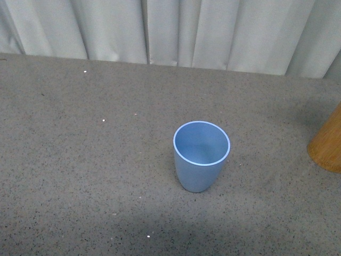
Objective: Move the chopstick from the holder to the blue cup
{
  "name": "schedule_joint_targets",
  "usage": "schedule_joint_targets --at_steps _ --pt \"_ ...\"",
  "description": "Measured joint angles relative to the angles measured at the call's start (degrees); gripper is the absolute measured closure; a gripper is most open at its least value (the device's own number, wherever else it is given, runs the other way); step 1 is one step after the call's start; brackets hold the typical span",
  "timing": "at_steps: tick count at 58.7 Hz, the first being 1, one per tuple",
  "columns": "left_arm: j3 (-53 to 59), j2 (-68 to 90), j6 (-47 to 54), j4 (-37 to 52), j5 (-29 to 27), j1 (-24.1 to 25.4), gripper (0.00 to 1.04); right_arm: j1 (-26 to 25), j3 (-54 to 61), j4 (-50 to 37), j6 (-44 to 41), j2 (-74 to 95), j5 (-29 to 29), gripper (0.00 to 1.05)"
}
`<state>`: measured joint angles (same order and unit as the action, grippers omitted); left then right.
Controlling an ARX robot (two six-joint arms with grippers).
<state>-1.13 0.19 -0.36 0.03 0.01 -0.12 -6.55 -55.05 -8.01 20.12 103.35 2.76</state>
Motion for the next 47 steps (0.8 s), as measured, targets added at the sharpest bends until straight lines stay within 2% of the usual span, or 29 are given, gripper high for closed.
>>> schedule_joint_targets --at_steps 17,20,26,40,42,47 --pt "0.0 0.0 0.0 0.0 0.0 0.0 0.07 0.5 -0.3 -0.9 0.6 2.9 0.4 0.12" --pt "0.0 0.0 0.0 0.0 0.0 0.0 0.07 0.5 -0.3 -1.2 0.6 3.3 0.4 0.19" --pt "0.0 0.0 0.0 0.0 0.0 0.0 0.07 0.5 -0.3 -1.9 0.7 4.3 0.5 0.4" --pt "0.0 0.0 0.0 0.0 0.0 0.0 0.07 0.4 -0.3 -3.2 0.7 4.3 0.4 0.76" --pt "0.0 0.0 0.0 0.0 0.0 0.0 0.07 0.4 -0.3 -3.3 0.7 4.3 0.4 0.79" --pt "0.0 0.0 0.0 0.0 0.0 0.0 0.07 0.5 -0.3 -3.8 0.7 4.3 0.4 0.95"
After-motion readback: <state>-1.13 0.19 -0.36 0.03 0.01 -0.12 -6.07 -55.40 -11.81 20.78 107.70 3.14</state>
